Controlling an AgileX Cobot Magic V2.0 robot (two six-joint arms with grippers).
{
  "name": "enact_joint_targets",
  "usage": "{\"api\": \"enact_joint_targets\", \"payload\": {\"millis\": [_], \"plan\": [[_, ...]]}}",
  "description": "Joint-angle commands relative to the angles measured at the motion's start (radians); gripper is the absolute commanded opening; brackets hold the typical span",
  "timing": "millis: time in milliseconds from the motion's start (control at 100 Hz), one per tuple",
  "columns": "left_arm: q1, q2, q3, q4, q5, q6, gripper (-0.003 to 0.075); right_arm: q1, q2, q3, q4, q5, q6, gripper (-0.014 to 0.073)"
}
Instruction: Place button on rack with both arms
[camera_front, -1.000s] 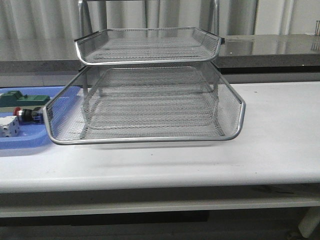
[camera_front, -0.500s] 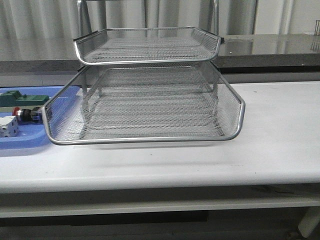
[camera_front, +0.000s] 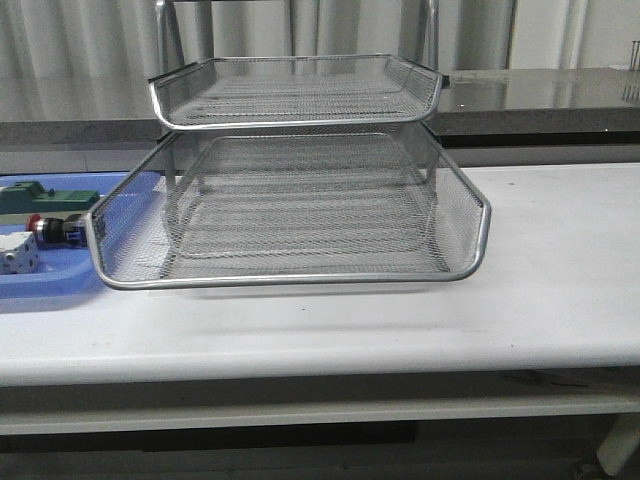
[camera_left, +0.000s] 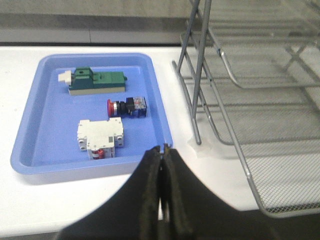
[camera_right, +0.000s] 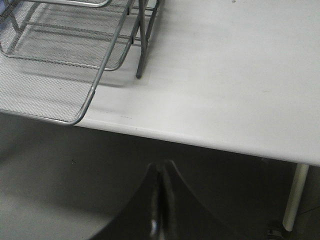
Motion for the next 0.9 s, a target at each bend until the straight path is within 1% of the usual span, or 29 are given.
{"api": "enact_joint_targets", "payload": {"millis": [0,180,350,470,600,630,690,710,730,740,750,760,800,830,850,870,880,890], "plan": [[0.002,0.137,-0.123,-0.006,0.007,0.050,-0.0021,0.000,0.004,-0.031,-0.004,-0.059,-0.002,-0.0068],[0.002,0.349,-0.292,-0.003,0.112,0.090,-0.0021,0.000,0.004,-0.031,-0.004,-0.059,-0.002,-0.0068],[0.002,0.522,-0.424,-0.003,0.247,0.232,-0.0021,0.000,0.004,-0.031,-0.004,-0.059,-0.002,-0.0068],[0.002,0.603,-0.504,-0.003,0.339,0.323,-0.0020,0.000,0.004,-0.031,-0.004,-0.059,-0.002,-0.0068],[0.002,0.656,-0.556,-0.003,0.380,0.335,-0.0017,0.000,0.004,-0.031,-0.004,-0.059,-0.002,-0.0068],[0.002,0.669,-0.568,-0.003,0.397,0.340,-0.0006,0.000,0.004,-0.031,-0.004,-0.059,-0.002,-0.0068],[0.002,0.678,-0.583,-0.003,0.428,0.371,0.0041,0.000,0.004,-0.031,-0.004,-0.059,-0.002,-0.0068],[0.002,0.684,-0.587,-0.003,0.438,0.378,0.0069,0.000,0.004,-0.031,-0.004,-0.059,-0.002,-0.0068],[0.002,0.687,-0.588,-0.003,0.451,0.391,0.0114,0.000,0.004,-0.031,-0.004,-0.059,-0.002,-0.0068],[0.002,0.687,-0.590,-0.003,0.451,0.393,0.0114,0.000,0.004,-0.031,-0.004,-0.059,-0.002,-0.0068],[0.002,0.690,-0.590,-0.003,0.458,0.399,0.0154,0.000,0.004,-0.031,-0.004,-0.059,-0.002,-0.0068],[0.002,0.689,-0.590,-0.003,0.458,0.402,0.0154,0.000,0.004,-0.031,-0.004,-0.059,-0.002,-0.0068],[0.002,0.690,-0.590,-0.003,0.465,0.415,0.0251,0.000,0.004,-0.031,-0.004,-0.059,-0.002,-0.0068],[0.002,0.690,-0.590,-0.003,0.465,0.415,0.0340,0.000,0.004,-0.031,-0.004,-0.059,-0.002,-0.0068],[0.002,0.690,-0.590,-0.003,0.465,0.415,0.0377,0.000,0.004,-0.031,-0.004,-0.059,-0.002,-0.0068],[0.002,0.690,-0.590,-0.003,0.465,0.415,0.0445,0.000,0.004,-0.031,-0.004,-0.059,-0.002,-0.0068],[0.002,0.690,-0.590,-0.003,0.465,0.415,0.0445,0.000,0.004,-0.031,-0.004,-0.059,-0.002,-0.0068],[0.002,0.690,-0.590,-0.003,0.465,0.415,0.0476,0.000,0.004,-0.031,-0.004,-0.059,-0.002,-0.0068]]}}
